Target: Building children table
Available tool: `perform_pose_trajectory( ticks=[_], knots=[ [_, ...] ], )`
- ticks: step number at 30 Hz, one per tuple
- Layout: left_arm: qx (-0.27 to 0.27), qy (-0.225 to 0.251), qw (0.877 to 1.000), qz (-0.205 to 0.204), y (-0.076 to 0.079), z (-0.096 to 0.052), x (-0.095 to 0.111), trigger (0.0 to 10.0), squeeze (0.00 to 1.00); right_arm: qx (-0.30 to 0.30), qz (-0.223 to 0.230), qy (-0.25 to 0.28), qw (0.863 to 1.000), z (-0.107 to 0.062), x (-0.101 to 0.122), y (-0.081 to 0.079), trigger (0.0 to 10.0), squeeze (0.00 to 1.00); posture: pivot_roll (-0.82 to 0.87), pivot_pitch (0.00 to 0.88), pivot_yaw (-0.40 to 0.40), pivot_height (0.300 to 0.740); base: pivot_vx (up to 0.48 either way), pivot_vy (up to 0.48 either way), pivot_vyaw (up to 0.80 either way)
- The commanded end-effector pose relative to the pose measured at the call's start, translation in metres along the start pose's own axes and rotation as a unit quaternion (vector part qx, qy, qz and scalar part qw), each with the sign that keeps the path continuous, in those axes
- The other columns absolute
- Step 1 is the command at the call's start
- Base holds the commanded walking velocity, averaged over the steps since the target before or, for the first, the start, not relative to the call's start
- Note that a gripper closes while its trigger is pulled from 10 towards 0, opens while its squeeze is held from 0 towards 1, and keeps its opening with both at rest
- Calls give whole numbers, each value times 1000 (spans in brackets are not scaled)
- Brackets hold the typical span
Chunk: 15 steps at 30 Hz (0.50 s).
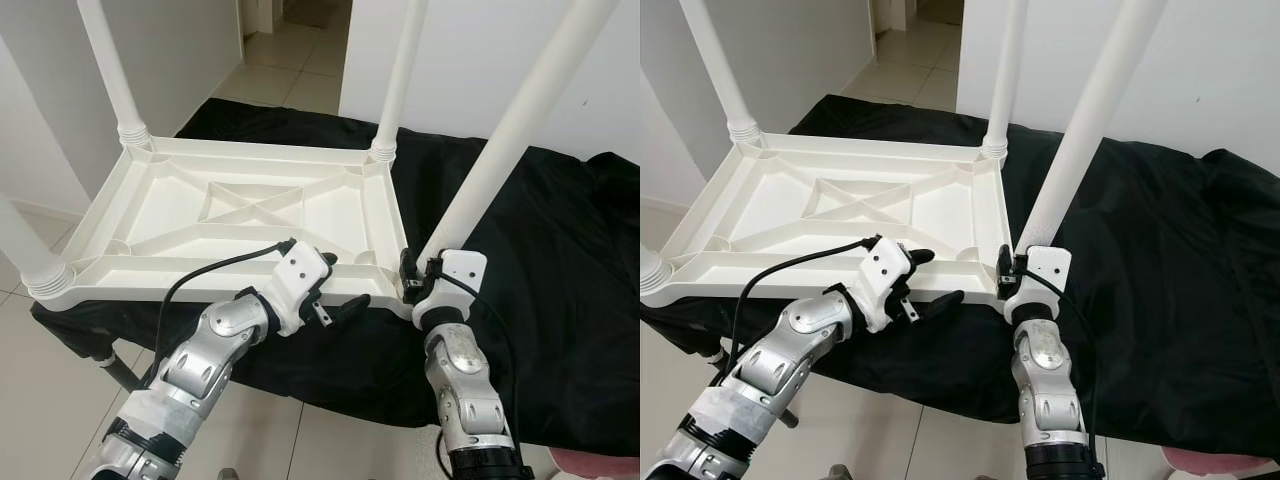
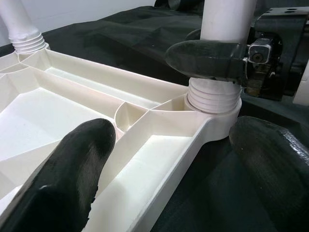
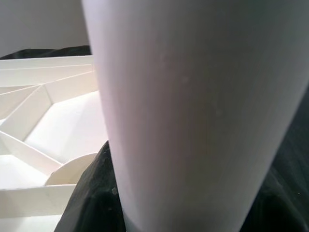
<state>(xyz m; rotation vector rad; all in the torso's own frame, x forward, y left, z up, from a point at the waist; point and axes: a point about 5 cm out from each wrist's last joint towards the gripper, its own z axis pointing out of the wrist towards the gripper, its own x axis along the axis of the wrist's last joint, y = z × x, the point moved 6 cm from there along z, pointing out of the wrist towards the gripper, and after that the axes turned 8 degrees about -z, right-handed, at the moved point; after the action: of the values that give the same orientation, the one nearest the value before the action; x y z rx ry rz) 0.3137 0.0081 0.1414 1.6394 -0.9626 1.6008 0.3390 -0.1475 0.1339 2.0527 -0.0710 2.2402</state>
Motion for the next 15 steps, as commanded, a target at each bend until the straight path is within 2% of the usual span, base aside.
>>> perform_pose_trajectory(
  ticks=[1, 4, 5, 6, 7, 10, 15],
  knots=[
    [-22, -8, 1000, 12, 4, 0, -2, 10000, 0, -17, 23, -10, 1000, -5, -4, 0, 10000, 0, -57, 0, -50, 740, 0, 0, 0],
    [-15, -8, 1000, 21, 2, 2, -1, 10000, 0, -7, 21, -13, 1000, -3, -6, -2, 10000, 0, -56, 0, -52, 740, 0, 0, 0],
    [-6, -12, 1000, 20, -1, 3, -2, 10000, 0, -9, 15, -10, 1000, -1, -6, 2, 10000, 635, -48, 0, -51, 740, 0, 0, 0],
    [1, -16, 1000, 20, -3, 4, -2, 10000, 0, -10, 12, -8, 1000, 0, -5, 4, 10000, 635, -44, 0, -55, 740, 0, 0, 0],
    [-4, -18, 1000, 9, -3, 4, -2, 10000, 0, 5, 23, 5, 1000, 2, -1, 3, 10000, 1000, -39, 0, -57, 740, 0, 0, 0],
    [-14, -19, 1000, -2, -1, 3, -2, 10000, 0, 16, 24, 19, 999, 4, 5, 3, 10000, 1000, -39, 0, -58, 740, 0, 0, 0],
    [6, -28, 1000, 2, -7, 3, -5, 10000, 0, 56, 34, 34, 997, 5, 9, 1, 10000, 1000, -29, 0, -56, 740, 0, 0, 0]
  ],
)
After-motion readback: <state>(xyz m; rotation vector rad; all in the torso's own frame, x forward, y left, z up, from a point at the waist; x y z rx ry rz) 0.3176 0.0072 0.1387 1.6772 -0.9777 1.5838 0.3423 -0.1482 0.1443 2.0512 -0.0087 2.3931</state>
